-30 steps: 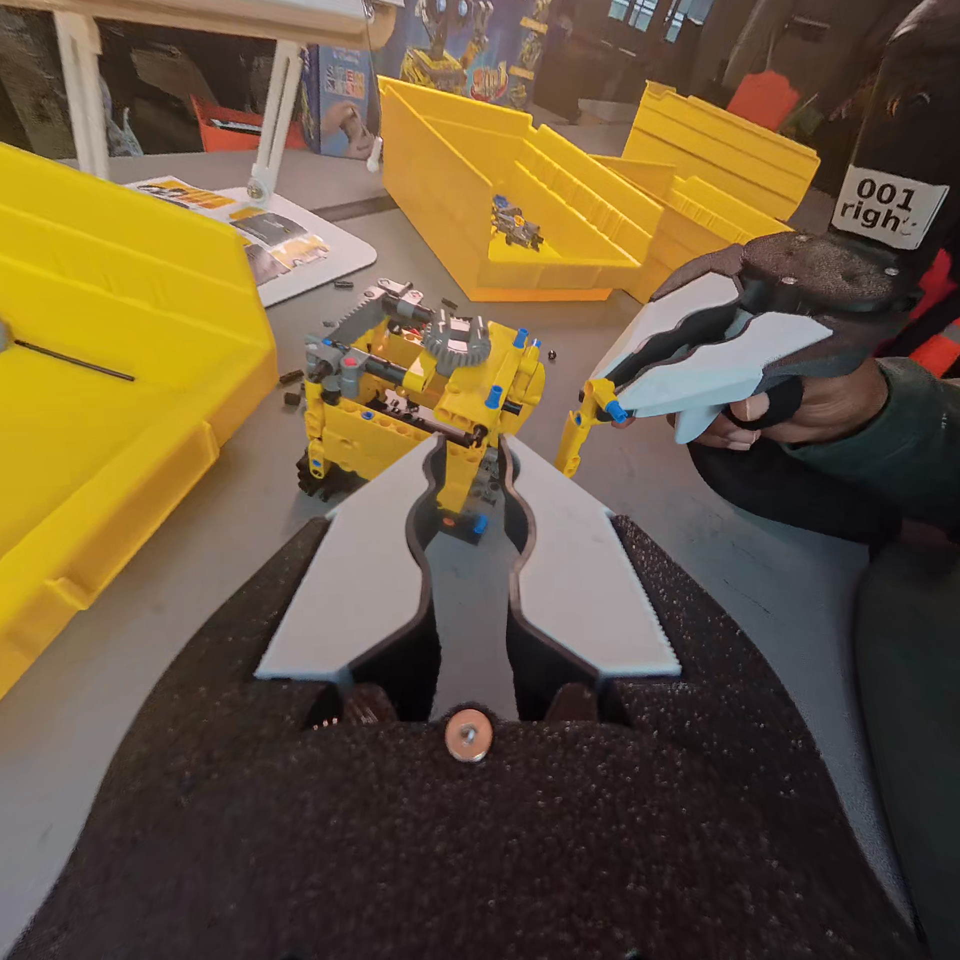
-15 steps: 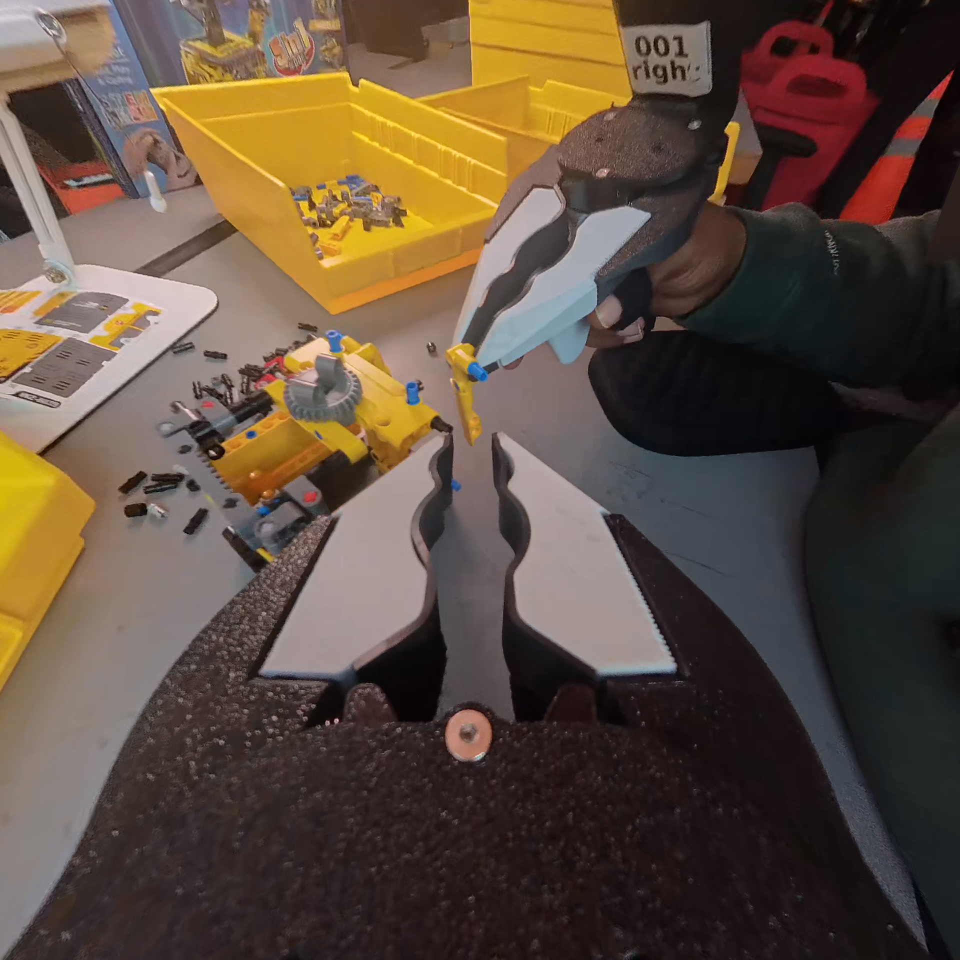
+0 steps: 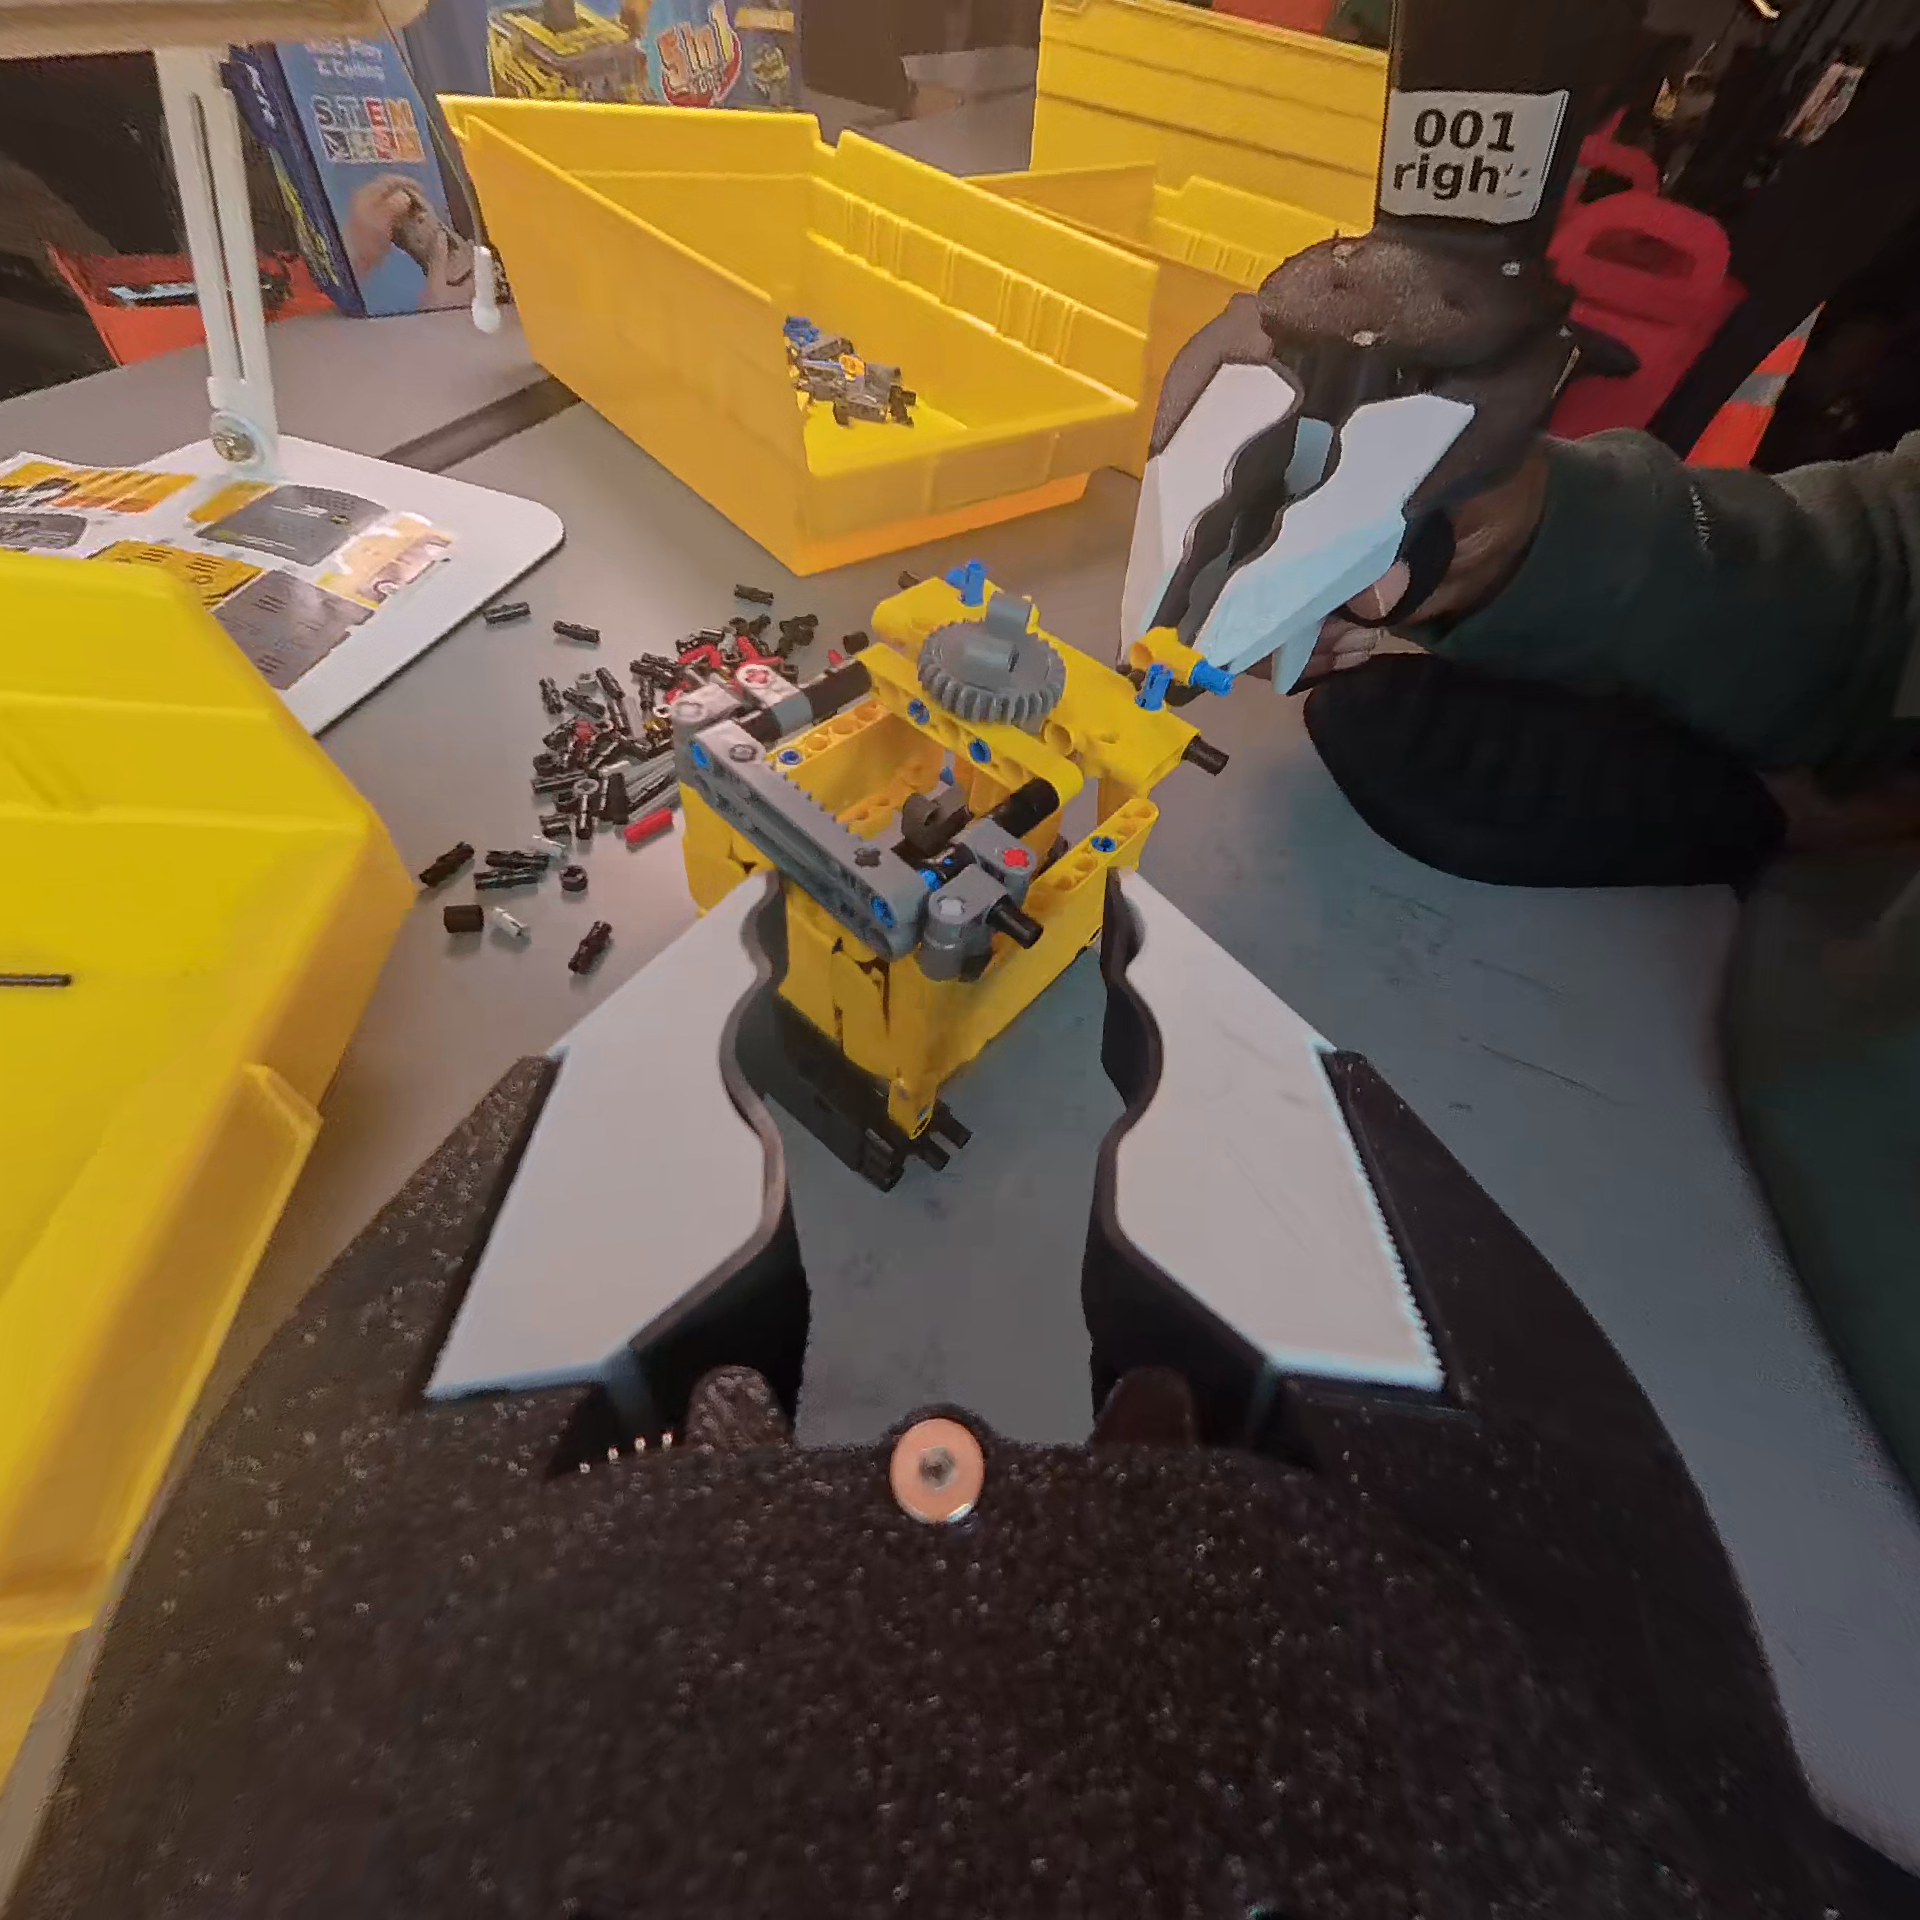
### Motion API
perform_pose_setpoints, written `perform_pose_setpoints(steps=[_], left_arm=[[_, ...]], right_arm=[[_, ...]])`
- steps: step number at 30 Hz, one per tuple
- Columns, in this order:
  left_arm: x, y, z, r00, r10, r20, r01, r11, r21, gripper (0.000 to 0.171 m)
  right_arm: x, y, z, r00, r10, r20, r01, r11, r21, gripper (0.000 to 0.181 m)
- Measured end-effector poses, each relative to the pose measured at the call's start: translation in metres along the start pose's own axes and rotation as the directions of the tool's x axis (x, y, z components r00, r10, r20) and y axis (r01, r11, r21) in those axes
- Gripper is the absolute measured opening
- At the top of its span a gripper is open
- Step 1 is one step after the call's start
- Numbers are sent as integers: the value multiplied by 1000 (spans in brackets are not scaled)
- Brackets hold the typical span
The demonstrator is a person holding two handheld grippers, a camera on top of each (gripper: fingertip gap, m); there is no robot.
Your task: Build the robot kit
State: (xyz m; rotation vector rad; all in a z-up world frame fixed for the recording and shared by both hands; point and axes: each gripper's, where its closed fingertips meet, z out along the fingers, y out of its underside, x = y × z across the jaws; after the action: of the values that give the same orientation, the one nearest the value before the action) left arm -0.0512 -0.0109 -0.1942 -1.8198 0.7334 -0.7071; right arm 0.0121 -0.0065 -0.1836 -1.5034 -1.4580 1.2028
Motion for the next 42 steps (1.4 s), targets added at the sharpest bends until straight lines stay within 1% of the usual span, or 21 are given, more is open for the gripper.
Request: perform_pose_setpoints(steps=[1,5,11,24,36,42], left_arm=[[-1,0,3,1000,0,14,0,1000,4,60],[-6,-1,4,996,-21,82,20,1000,10,47],[-8,0,6,980,8,197,-5,1000,-15,44],[-11,-1,6,947,18,321,-16,1000,-9,38],[-7,2,6,902,70,426,-46,997,-66,33],[-4,2,7,892,114,438,-79,992,-97,33]], right_arm=[[0,1,1,1000,4,3,-4,1000,-2,6],[2,2,2,1000,4,-2,-4,1000,2,6],[1,2,1,998,-54,-22,54,998,-10,6],[0,5,3,991,-120,-59,116,992,-58,6],[-3,7,4,988,-119,-102,107,988,-114,6],[-6,7,1,986,-150,-78,134,975,-180,5]])
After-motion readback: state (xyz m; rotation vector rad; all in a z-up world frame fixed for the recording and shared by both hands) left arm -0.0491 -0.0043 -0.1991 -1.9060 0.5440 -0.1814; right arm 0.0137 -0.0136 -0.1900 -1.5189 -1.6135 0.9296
